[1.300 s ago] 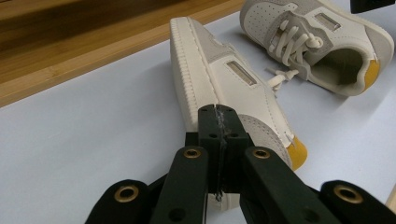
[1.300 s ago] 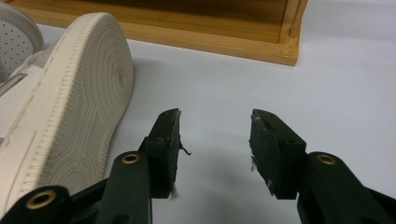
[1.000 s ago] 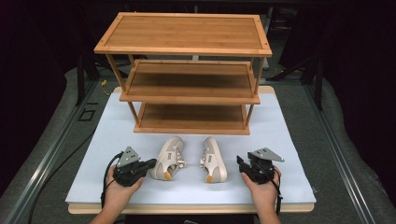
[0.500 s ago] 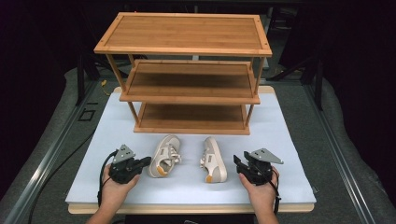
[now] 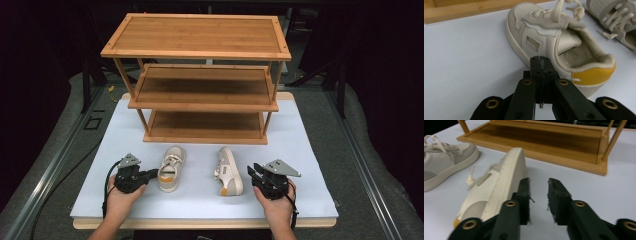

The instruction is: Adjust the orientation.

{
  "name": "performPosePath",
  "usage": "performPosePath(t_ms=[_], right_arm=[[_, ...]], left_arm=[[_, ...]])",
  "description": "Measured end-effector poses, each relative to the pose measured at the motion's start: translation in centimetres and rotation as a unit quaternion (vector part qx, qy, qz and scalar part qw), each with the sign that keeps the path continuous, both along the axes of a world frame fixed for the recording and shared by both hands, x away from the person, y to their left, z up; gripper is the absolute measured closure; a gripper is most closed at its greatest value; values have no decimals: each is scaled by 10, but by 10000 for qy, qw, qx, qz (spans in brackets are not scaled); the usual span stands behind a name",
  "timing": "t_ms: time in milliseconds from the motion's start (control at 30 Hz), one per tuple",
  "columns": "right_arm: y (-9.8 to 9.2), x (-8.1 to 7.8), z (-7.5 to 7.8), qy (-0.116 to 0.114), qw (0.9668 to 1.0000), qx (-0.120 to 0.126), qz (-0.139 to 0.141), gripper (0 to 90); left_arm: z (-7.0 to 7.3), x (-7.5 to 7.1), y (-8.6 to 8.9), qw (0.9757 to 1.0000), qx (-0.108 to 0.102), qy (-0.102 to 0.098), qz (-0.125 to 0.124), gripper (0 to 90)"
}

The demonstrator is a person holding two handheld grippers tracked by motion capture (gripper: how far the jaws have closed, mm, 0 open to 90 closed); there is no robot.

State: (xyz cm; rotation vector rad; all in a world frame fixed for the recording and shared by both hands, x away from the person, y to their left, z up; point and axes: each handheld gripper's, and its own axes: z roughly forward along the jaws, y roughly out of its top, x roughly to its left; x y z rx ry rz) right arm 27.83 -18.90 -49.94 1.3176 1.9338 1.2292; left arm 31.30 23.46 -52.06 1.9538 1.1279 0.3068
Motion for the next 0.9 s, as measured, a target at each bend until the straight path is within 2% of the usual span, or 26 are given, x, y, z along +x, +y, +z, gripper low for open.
performPosePath(t_ms=[67,167,367,500,600,667,733,900], right_arm=[[4,-3,3,-59,9999,6,157,820],[8,-4,5,-81,9995,-26,298,849],[22,-7,4,-139,9982,-124,562,887],[28,-9,4,-106,9973,-111,713,898],[32,-8,1,-35,9966,-207,803,899],[35,-7,-2,63,9966,-374,736,899],[33,-5,-4,89,9962,-297,811,899],[27,-4,-3,148,9973,-291,653,900]], left_arm=[[1,-1,-1,10000,45,-46,14,900],[2,-2,0,10000,33,-82,18,900],[5,-3,1,9999,-13,-159,63,900],[5,-3,1,9998,-38,-170,80,899],[5,-3,2,9998,-47,-192,100,899],[6,-4,2,9997,-57,-196,106,898],[6,-4,2,9997,-81,-199,128,898],[7,-4,3,9996,-120,-222,128,898]])
